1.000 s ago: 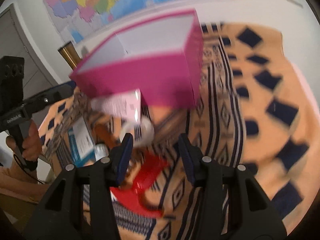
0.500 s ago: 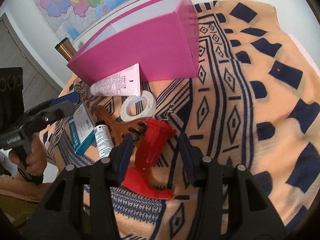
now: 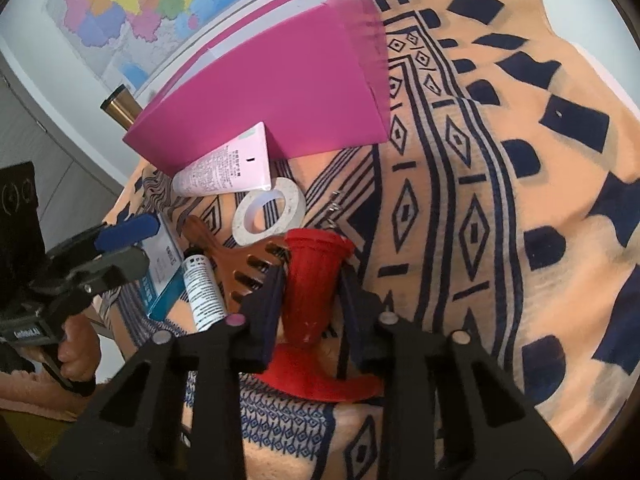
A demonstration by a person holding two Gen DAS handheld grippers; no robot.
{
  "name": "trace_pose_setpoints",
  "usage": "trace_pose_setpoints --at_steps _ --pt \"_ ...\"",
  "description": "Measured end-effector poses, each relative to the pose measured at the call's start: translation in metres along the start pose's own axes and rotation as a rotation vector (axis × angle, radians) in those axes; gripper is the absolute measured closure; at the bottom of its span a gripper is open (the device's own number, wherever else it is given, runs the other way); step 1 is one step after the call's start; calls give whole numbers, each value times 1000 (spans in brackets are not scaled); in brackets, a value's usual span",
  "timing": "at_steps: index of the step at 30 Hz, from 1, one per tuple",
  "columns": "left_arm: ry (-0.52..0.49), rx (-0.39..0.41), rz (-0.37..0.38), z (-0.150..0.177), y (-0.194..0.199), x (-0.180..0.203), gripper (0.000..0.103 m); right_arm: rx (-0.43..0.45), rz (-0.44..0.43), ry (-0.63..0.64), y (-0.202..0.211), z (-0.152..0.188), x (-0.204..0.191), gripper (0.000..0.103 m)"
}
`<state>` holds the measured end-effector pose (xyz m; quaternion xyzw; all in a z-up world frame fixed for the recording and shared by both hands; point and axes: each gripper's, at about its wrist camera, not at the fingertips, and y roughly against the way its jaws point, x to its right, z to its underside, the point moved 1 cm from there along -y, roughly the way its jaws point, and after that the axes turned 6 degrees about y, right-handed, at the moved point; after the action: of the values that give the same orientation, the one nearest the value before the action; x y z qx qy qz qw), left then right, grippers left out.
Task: Organize rigid objects
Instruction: 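Reach the right gripper to the red corkscrew and grasp its base, then lift the red corkscrew with the right gripper and carry it over the box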
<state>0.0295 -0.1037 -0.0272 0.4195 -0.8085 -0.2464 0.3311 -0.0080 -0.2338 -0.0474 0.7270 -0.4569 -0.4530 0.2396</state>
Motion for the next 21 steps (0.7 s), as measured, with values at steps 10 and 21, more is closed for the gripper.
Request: trace_pose_setpoints --at_steps 10,21 --pt "-49 -49 84 4 -11 19 47 51 -19 4 18 -2 -2 75" --pt "-107 -59 120 -5 -24 38 47 123 -29 81 40 -20 -23 76"
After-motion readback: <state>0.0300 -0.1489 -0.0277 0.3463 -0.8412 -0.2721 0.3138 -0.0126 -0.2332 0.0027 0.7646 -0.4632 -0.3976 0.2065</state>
